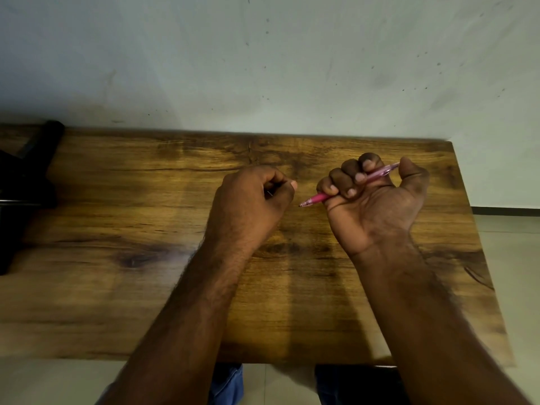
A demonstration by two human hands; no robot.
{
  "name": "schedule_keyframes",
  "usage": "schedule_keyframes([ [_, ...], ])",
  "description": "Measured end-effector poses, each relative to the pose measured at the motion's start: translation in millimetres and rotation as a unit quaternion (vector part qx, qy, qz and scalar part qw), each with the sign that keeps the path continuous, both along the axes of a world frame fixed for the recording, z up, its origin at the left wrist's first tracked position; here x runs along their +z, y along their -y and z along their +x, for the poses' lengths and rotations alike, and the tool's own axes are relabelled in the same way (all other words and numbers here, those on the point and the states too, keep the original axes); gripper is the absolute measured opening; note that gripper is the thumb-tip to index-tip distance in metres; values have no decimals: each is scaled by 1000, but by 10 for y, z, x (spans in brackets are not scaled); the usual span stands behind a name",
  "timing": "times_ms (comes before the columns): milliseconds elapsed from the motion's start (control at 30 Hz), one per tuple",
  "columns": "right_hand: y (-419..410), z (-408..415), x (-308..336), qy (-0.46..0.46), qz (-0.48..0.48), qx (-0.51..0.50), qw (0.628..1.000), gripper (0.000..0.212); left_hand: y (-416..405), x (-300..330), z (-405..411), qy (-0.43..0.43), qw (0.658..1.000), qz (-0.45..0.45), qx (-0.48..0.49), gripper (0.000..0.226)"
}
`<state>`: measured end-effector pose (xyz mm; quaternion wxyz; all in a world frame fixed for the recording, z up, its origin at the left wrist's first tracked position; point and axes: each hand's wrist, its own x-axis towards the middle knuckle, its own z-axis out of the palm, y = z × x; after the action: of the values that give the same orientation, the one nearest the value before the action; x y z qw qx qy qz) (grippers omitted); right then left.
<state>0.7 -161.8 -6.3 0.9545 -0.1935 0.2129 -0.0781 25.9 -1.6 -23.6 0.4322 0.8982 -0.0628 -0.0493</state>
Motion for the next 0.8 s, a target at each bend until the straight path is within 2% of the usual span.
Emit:
schedule_keyframes([
  [800, 9, 1, 4, -3, 4, -10, 1000, 53, -28, 3, 10, 7, 1000, -27, 10, 4],
])
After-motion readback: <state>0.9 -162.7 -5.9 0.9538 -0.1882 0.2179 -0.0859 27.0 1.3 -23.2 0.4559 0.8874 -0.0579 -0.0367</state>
